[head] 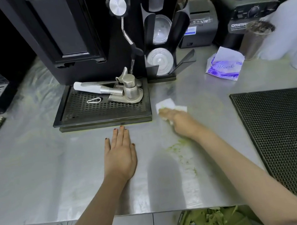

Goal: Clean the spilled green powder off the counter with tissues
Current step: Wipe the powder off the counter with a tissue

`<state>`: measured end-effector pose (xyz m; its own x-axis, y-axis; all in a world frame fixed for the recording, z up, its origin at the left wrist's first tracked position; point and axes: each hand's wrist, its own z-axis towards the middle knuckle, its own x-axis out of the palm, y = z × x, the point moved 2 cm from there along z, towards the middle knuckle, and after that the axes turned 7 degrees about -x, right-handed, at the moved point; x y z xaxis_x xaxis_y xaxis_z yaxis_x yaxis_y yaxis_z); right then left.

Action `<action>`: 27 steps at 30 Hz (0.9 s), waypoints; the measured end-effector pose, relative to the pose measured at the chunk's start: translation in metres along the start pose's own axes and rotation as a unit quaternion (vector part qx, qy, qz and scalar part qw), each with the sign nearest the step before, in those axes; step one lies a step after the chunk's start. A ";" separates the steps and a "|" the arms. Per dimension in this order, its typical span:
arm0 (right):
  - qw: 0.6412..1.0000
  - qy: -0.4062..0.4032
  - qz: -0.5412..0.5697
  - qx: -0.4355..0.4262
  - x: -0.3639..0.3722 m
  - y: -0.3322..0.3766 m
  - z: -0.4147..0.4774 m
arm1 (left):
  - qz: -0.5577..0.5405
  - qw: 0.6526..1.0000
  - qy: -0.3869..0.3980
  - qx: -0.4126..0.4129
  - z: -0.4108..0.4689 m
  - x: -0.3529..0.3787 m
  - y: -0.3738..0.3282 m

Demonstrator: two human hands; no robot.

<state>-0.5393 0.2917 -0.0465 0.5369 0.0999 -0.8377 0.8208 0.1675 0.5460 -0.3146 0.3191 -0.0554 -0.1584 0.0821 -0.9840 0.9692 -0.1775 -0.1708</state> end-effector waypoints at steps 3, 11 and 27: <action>0.996 0.032 0.029 -0.080 0.011 0.022 -0.045 | -0.002 1.000 0.000 0.000 0.000 0.000 0.000; 0.975 -0.151 0.000 0.166 -0.043 -0.063 0.022 | 0.013 1.000 0.008 -0.004 0.000 -0.002 -0.002; 0.975 -0.174 -0.002 0.139 -0.066 -0.064 -0.041 | -0.004 1.000 0.003 -0.001 -0.002 -0.003 -0.001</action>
<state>-0.6348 0.3145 -0.0265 0.5280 -0.2479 -0.8123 0.8178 -0.1095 0.5650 -0.3149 0.3206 -0.0520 -0.1644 0.0885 -0.9824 0.9685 -0.1744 -0.1778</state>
